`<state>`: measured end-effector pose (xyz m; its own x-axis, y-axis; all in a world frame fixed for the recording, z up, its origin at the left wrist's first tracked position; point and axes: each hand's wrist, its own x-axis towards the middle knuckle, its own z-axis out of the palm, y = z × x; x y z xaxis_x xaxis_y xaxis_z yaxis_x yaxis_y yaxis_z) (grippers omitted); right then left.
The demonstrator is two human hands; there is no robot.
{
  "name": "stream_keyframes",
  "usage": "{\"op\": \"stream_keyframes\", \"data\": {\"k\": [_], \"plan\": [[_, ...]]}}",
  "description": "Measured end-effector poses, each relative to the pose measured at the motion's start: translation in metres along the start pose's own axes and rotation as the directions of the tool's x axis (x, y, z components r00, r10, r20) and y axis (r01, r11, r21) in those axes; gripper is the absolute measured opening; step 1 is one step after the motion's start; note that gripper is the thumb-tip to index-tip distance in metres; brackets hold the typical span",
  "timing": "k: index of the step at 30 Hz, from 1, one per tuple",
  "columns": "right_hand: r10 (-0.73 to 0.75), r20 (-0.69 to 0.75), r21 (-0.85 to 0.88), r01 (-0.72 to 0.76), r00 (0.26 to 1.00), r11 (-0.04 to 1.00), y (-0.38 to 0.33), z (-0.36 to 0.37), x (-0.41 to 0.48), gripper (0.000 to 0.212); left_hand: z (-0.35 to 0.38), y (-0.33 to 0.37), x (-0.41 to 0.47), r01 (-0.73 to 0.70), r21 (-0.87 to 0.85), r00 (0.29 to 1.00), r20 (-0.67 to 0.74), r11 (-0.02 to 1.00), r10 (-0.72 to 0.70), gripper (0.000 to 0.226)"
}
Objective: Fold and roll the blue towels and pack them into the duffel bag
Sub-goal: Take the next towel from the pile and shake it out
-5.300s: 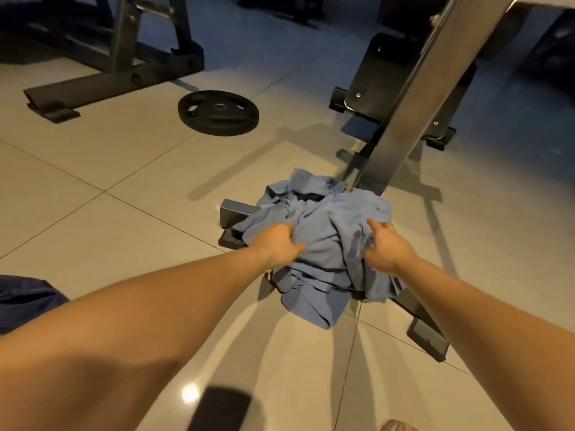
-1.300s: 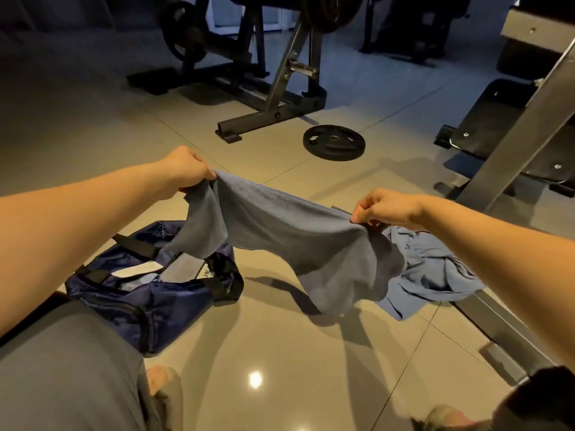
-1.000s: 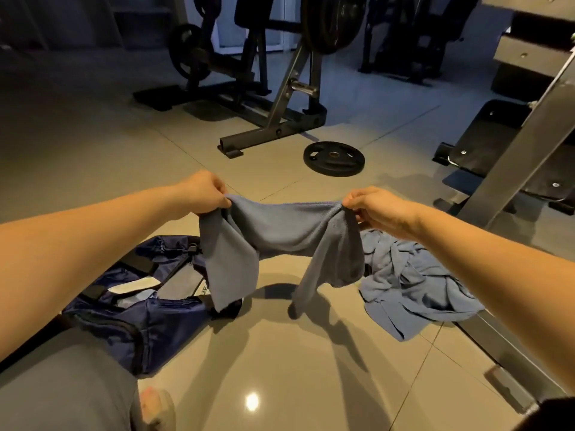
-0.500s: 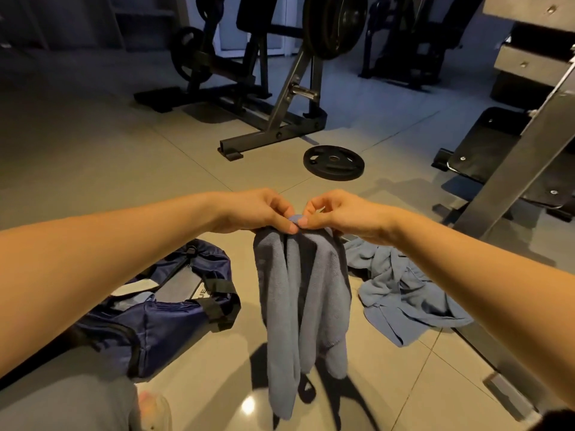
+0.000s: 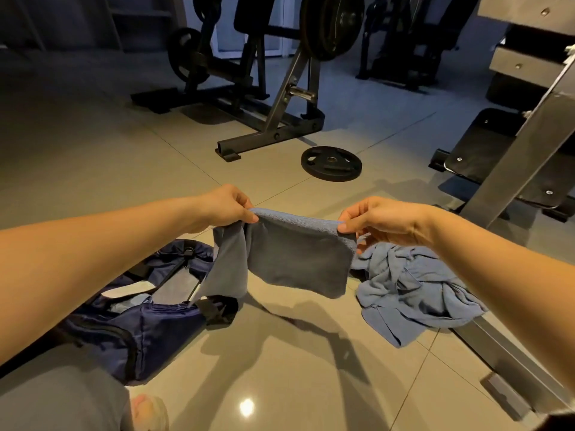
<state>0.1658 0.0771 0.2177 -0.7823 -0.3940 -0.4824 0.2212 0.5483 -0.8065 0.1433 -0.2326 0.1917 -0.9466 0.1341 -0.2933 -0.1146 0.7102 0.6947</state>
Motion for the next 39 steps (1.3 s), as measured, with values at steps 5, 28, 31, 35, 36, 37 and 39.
{"op": "stream_keyframes", "data": {"k": [5,28,31,35,36,37,39], "plan": [[-0.081,-0.114,0.071,0.089,0.990,0.993,-0.018,0.005,0.001,0.014,0.001,0.006,0.002,0.018,-0.142,0.989,-0.140,0.990,-0.038,0.006],[-0.238,-0.039,-0.046,0.236,0.970,0.971,-0.051,0.039,-0.001,0.016,0.011,0.059,-0.031,0.010,-0.538,0.997,0.073,0.843,0.035,0.018],[-0.279,-0.080,-0.171,0.262,0.957,0.950,-0.051,0.042,0.001,0.014,0.012,0.062,-0.035,-0.046,-0.502,0.998,0.017,0.863,0.063,0.017],[-0.364,-0.185,-0.245,0.316,0.913,0.917,-0.052,0.044,0.004,0.009,0.012,0.066,-0.038,-0.112,-0.456,0.994,-0.042,0.883,0.104,0.019],[-0.381,-0.203,-0.258,0.326,0.902,0.909,-0.052,0.045,0.005,0.010,0.012,0.067,-0.039,-0.125,-0.446,0.992,-0.040,0.886,0.119,0.019],[-0.397,-0.220,-0.273,0.335,0.891,0.902,-0.053,0.045,0.005,0.011,0.012,0.067,-0.039,-0.138,-0.437,0.990,-0.036,0.889,0.136,0.018],[-0.425,-0.250,-0.296,0.349,0.870,0.889,-0.053,0.045,0.006,0.014,0.012,0.067,-0.040,-0.162,-0.419,0.986,-0.035,0.894,0.163,0.017]]}}
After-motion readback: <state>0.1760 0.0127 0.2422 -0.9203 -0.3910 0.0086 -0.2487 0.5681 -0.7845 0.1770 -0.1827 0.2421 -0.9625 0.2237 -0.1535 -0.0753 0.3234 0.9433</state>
